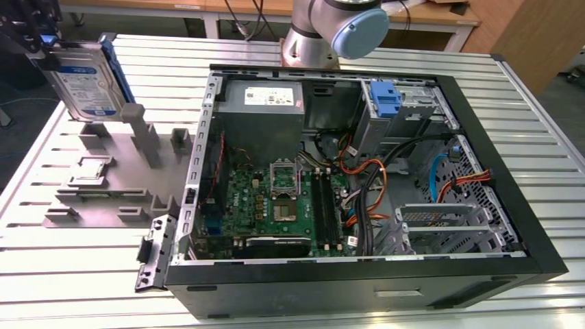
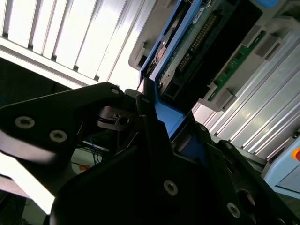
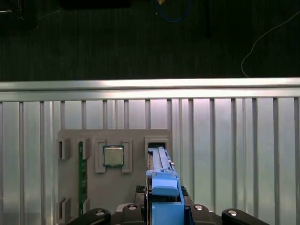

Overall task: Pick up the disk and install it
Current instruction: 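Pick up the disk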

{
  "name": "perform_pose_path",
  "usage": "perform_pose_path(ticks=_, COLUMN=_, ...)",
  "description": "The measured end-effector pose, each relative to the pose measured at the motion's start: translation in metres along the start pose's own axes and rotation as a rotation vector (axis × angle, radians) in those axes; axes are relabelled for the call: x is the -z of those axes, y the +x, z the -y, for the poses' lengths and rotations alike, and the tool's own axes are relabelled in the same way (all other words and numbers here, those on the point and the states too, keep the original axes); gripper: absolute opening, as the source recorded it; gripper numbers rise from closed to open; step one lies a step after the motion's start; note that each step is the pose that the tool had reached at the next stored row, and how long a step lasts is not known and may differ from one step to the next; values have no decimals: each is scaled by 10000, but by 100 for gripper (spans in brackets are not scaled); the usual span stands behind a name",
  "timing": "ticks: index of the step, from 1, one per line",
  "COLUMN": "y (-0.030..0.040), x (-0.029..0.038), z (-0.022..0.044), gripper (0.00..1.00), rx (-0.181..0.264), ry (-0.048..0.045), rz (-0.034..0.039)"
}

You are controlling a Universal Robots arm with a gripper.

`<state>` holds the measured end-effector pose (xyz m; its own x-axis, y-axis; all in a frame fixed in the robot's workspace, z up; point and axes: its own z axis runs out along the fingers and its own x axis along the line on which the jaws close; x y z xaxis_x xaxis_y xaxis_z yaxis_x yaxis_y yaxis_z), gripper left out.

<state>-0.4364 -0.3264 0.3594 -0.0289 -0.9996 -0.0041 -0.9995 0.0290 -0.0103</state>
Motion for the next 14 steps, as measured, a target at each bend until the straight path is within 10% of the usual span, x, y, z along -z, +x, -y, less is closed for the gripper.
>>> perform_pose_path(ticks=14, y=0, x=64, z=1, gripper=37, rx=0, ry=1, rz=1)
